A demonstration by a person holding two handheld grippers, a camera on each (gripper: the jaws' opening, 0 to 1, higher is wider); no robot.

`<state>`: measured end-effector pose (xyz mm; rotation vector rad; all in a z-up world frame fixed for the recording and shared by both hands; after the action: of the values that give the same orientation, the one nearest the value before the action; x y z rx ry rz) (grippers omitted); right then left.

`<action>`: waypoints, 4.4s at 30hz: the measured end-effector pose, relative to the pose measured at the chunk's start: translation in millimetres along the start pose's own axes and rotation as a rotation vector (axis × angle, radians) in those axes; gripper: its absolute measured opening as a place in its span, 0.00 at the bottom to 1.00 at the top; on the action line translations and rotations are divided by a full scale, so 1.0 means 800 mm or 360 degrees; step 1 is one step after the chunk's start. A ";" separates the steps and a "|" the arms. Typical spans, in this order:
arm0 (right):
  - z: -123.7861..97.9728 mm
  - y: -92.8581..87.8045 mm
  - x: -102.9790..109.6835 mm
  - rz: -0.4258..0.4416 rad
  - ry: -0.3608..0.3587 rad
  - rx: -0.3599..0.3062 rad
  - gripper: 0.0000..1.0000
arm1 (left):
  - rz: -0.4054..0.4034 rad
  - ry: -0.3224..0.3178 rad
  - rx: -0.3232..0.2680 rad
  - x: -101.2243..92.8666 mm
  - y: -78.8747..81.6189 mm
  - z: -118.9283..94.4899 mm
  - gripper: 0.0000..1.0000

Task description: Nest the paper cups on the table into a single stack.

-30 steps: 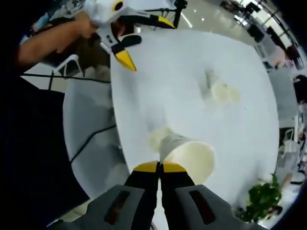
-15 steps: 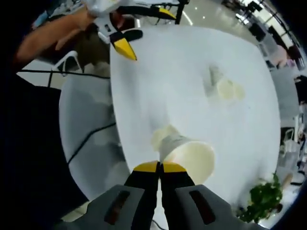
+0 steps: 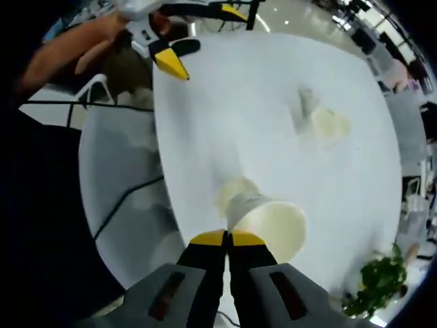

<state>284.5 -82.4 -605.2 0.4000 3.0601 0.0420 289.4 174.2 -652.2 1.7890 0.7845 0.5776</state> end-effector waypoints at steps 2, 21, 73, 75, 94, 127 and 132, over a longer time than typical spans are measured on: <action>0.004 0.001 0.002 0.0004 0.0001 -0.0003 0.00 | 0.0009 0.0003 0.0016 -0.002 -0.003 0.002 0.98; 0.025 0.001 0.007 -0.0027 0.0008 0.0025 0.00 | 0.0017 -0.0018 0.0057 -0.005 -0.013 0.006 0.98; 0.089 0.010 0.010 0.0054 0.0091 0.0025 0.00 | -0.0018 0.0007 0.0051 0.000 -0.030 0.008 0.98; 0.092 0.010 0.011 0.0059 0.0099 0.0023 0.00 | -0.0019 0.0013 0.0046 0.001 -0.030 0.007 0.98; 0.116 0.009 0.005 0.0073 0.0070 0.0007 0.00 | -0.0025 0.0049 0.0046 0.000 -0.032 -0.006 0.97; 0.084 -0.024 -0.031 0.0295 0.0026 -0.0542 0.36 | -0.0027 0.0001 0.0043 -0.012 -0.013 0.002 0.98; 0.068 -0.061 -0.050 0.0379 -0.0082 -0.0754 0.49 | -0.0031 0.0015 0.0036 -0.011 -0.012 0.006 0.98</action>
<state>313.6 -138.4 -659.0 0.7042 2.8015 0.7326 284.5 167.1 -663.0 1.7988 0.8169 0.5666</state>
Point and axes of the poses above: the point that each gripper's makers call its tool centre point, and the gripper's own axes: z roughly forward along the fingers, x roughly to its left, y roughly out of its top, the point moved 8 cm from there along -z, roughly backward along the fingers, and after that the axes turned 2 degrees about x, right-handed, at the moved point
